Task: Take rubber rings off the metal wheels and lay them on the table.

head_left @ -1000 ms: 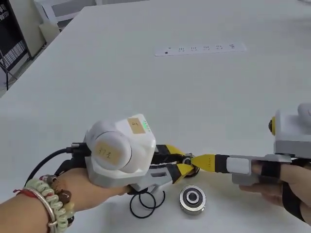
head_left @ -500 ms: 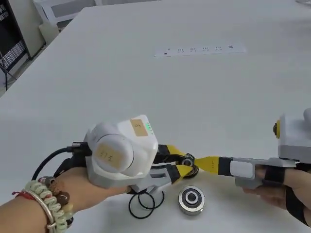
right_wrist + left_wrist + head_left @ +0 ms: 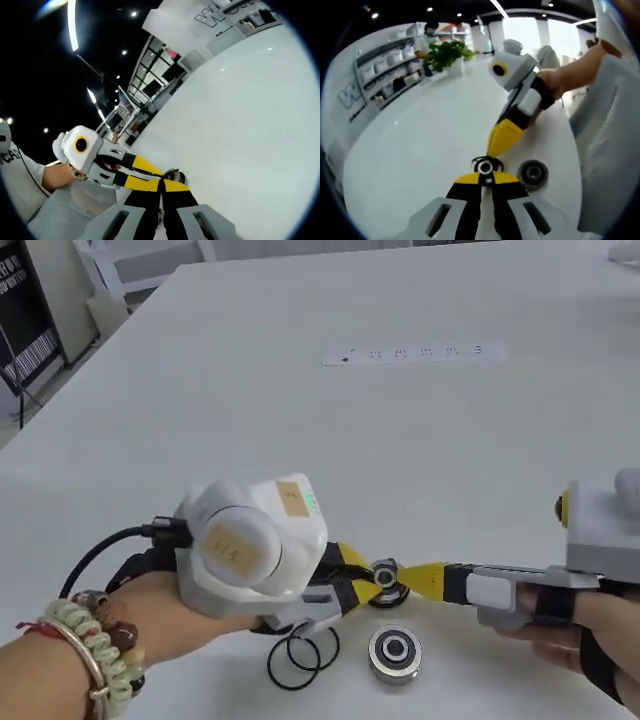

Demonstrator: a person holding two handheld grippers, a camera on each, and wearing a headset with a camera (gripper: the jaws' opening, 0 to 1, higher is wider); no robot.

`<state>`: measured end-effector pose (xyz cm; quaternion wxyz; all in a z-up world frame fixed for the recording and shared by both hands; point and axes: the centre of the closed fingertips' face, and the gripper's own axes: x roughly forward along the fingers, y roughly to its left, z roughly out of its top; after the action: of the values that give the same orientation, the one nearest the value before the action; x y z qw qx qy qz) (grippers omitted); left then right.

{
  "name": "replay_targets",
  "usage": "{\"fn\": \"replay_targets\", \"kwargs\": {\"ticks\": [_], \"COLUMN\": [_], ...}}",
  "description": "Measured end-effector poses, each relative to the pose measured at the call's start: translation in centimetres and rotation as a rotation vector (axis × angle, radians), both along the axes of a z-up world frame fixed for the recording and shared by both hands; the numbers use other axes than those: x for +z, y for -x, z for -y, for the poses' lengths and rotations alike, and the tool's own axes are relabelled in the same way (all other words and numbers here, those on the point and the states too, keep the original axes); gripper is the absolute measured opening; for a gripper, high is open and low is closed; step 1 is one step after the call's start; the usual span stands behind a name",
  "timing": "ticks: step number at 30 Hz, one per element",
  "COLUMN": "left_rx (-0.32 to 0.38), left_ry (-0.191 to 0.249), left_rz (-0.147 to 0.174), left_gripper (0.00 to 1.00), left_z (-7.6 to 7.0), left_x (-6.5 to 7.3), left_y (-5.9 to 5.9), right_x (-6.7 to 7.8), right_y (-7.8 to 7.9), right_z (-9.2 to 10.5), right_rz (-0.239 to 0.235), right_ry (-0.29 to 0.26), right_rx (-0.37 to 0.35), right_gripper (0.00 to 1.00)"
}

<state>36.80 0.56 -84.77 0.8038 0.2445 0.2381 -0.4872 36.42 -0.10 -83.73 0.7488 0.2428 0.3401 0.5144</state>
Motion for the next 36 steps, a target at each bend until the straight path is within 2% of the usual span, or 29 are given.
{"fn": "replay_targets", "kwargs": {"ticks": [6, 8, 20, 21, 23, 24, 25, 28, 36], "left_rx": [-0.006, -0.009, -0.005, -0.006, -0.006, 0.000, 0.000, 0.005, -0.013], "left_ry": [0.003, -0.003, 0.002, 0.003, 0.002, -0.001, -0.002, 0.004, 0.006], "left_rz": [-0.017, -0.005, -0.009, -0.009, -0.004, 0.000, 0.003, -0.004, -0.012], "left_gripper": [0.04, 0.04, 0.04, 0.04, 0.03, 0.02, 0.02, 0.02, 0.06], "left_z": [0.1, 0.1, 0.4, 0.4, 0.4, 0.4, 0.4, 0.4, 0.5], "left_x": [-0.2, -0.2, -0.3, -0.3, -0.3, -0.3, -0.3, -0.3, -0.1], "left_y": [0.3, 0.2, 0.3, 0.3, 0.2, 0.1, 0.0, -0.1, 0.1], "right_x": [0.2, 0.1, 0.7, 1.1, 3.6, 3.2, 2.2, 1.5, 0.8], "right_y": [0.2, 0.2, 0.5, 0.4, 0.7, 0.3, -0.3, 0.1, 0.1], "right_z": [-0.2, -0.1, -0.4, -0.4, -1.0, -0.7, -0.3, -0.2, 0.3], "right_rz": [0.008, 0.007, 0.015, 0.019, -0.008, -0.005, 0.034, -0.011, -0.020], "right_ry": [-0.006, -0.006, -0.040, -0.056, -0.207, -0.175, -0.106, -0.101, -0.060], "right_rx": [0.006, 0.003, 0.019, 0.013, 0.036, 0.010, -0.013, -0.007, -0.018], "right_gripper": [0.00, 0.00, 0.00, 0.00, 0.00, 0.00, 0.00, 0.00, 0.00]}}
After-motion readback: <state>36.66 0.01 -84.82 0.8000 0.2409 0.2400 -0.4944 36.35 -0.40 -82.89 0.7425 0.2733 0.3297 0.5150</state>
